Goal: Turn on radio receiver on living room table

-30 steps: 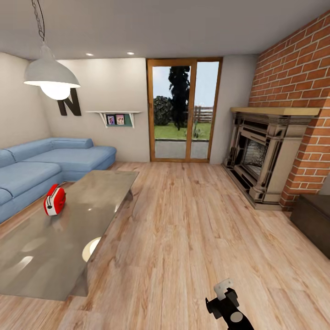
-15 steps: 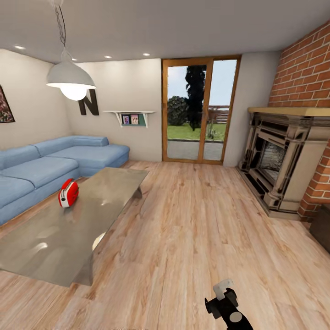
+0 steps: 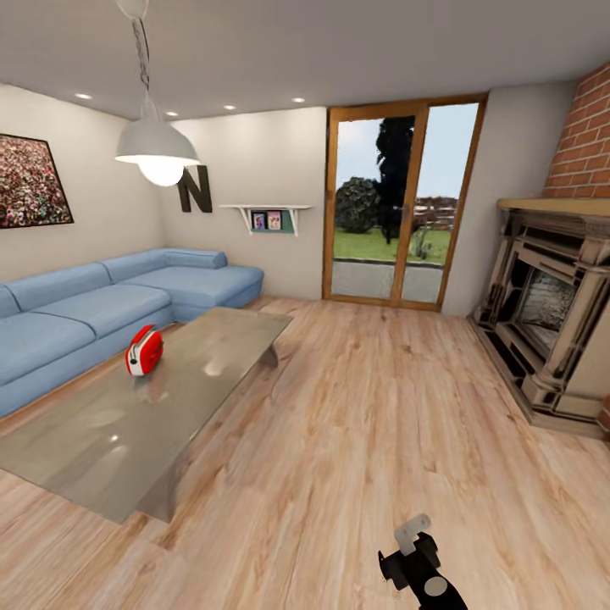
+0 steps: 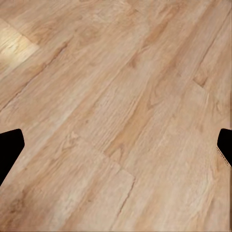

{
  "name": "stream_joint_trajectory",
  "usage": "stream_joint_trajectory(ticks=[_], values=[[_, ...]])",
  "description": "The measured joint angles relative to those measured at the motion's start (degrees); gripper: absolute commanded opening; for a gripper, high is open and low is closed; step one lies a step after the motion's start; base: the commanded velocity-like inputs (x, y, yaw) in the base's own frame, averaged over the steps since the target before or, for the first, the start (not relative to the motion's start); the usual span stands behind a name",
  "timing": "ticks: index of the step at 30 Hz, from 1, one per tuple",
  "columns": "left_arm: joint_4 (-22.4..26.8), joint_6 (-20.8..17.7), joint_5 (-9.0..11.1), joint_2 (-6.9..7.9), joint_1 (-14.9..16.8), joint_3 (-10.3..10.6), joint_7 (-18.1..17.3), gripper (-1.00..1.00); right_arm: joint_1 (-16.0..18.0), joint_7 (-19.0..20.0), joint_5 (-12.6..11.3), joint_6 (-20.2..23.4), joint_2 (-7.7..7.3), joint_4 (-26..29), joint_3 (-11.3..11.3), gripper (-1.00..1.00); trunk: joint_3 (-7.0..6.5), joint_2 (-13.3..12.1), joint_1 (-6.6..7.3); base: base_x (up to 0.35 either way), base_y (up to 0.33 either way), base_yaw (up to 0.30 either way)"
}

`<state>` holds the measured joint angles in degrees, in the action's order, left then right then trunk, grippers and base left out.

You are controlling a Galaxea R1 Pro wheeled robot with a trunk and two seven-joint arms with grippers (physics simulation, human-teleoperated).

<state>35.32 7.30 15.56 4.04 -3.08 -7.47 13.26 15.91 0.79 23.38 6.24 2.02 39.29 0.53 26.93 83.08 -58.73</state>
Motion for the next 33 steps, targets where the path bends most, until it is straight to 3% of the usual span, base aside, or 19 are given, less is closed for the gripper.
stream_joint_trajectory(ticks=[15,33], values=[[0.0,0.1,0.0,0.00,0.0,0.0,0.0,1.00,0.0,0.0,0.0,0.0,0.00,0.0,0.0,1.00,0.00,0.0,0.00,0.202,-0.282,0.013],[0.0,0.1,0.0,-0.02,0.0,0.0,-0.1,1.00,0.0,0.0,-0.1,0.0,0.26,-0.1,0.1,1.00,0.00,0.0,0.00,0.274,-0.196,0.271]])
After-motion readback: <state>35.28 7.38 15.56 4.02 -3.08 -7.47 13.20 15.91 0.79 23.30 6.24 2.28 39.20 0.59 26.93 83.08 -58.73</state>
